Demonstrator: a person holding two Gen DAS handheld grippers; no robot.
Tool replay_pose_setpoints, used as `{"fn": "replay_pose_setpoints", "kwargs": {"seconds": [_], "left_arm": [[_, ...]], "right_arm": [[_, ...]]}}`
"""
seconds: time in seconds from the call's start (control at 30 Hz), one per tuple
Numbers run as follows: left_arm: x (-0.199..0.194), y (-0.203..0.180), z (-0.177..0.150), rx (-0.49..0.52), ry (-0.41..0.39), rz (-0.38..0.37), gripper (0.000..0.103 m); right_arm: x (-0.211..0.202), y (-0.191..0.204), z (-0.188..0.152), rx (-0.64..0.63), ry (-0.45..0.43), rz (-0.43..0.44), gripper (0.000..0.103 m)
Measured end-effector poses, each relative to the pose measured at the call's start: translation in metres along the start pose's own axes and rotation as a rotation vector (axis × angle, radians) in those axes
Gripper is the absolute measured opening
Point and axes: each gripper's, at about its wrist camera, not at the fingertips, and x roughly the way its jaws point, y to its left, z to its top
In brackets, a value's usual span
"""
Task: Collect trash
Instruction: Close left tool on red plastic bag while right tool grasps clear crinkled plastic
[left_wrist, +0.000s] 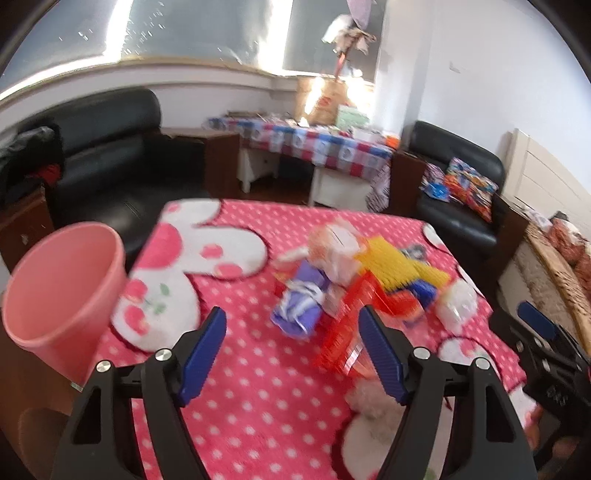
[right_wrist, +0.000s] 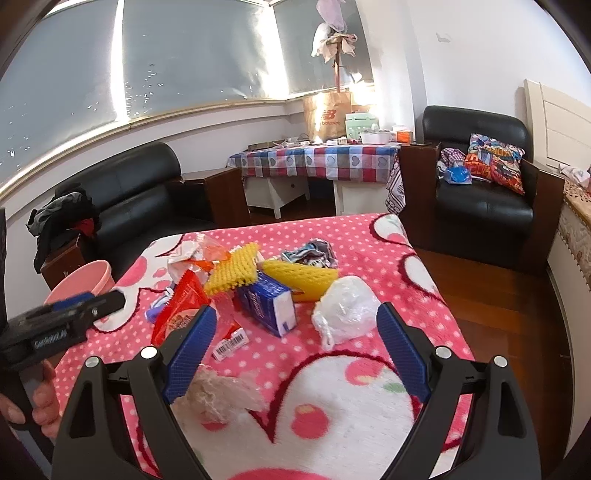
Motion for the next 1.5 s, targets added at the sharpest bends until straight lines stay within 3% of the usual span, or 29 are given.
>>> {"fn": "replay_pose_setpoints", "kwargs": {"seconds": [0.4,0.53,0.77,0.87,1.0,1.2,1.5], "left_arm": [[0.023,-0.019,-0.011,0.049,0.085,-0.104,0.041],[0.033,-0.025,-0.003,0.065,0.098,-0.123,0.04],[0.06,-0.023,-0.007,0.059,0.177,-0.09,0.04],[0.065,-0.02,-0.008,0.05,0.196,-0.113,0.025],[0.061,-0.019,-0.008,0.051,0.178,-0.135,0.015],[0.041,-0.016,-0.006,0.043,0.139,-0.159,0.01],[0.008,-0.004,-0.005,0.045,0.092,-0.181,0.01]], "right_arm": [[0.0,-0.005,-0.01,0.007,0.046,0.042,0.089],[0.001,-0.006,-0.011,0.011,0.055,0.051,0.089],[0.003,-0.004,-0.014,0.002,0.08,0.076,0.089],[0.005,-0.002,-0.015,-0.007,0.095,0.093,0.089],[0.009,0.001,-0.016,-0.011,0.118,0.123,0.089],[0.02,0.007,-0.022,0.02,0.204,0.219,0.088],[0.04,0.019,-0.034,0.034,0.317,0.283,0.056]]}}
